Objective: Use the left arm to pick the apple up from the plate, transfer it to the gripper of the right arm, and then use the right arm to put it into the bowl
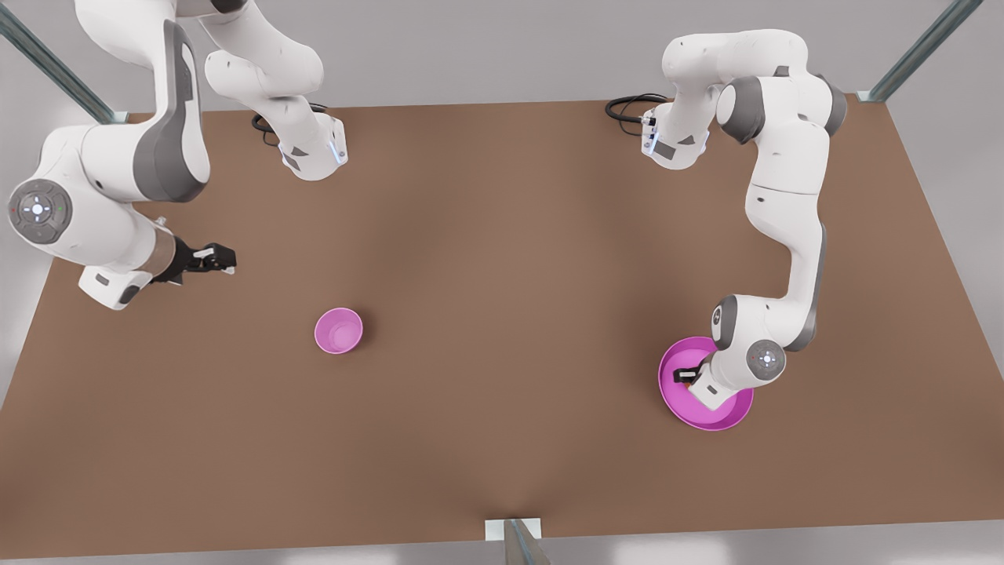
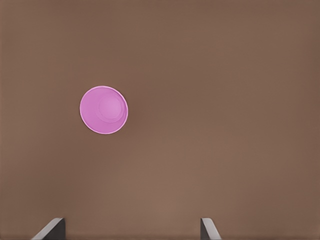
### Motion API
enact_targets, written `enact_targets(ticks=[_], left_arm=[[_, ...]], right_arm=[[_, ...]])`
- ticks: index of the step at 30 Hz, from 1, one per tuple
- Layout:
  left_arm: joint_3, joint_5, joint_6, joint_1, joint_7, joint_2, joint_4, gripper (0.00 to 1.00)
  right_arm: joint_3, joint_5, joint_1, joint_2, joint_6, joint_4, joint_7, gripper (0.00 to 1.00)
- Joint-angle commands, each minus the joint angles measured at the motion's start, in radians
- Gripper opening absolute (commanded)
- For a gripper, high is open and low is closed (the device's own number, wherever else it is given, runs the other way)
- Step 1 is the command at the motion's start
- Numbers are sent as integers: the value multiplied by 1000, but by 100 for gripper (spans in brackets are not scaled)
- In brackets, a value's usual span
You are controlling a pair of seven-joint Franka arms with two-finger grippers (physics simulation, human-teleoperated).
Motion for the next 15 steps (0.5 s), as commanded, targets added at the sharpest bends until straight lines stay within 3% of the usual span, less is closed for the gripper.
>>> enact_targets(ticks=[1,5,6,11,15], left_arm=[[1,-3,0,0,6,-3,1,69],[0,-2,1,0,8,-4,2,68],[0,-2,1,0,6,-12,2,62],[0,-8,9,0,-5,-64,1,62],[-34,-169,-213,-6,-5,-159,38,62]], right_arm=[[0,1,0,1,1,1,-5,100],[0,1,0,-1,-2,1,-5,100],[0,1,0,1,-2,1,-5,100],[0,1,0,1,-2,1,-5,100],[0,1,0,2,-1,1,-5,100]])
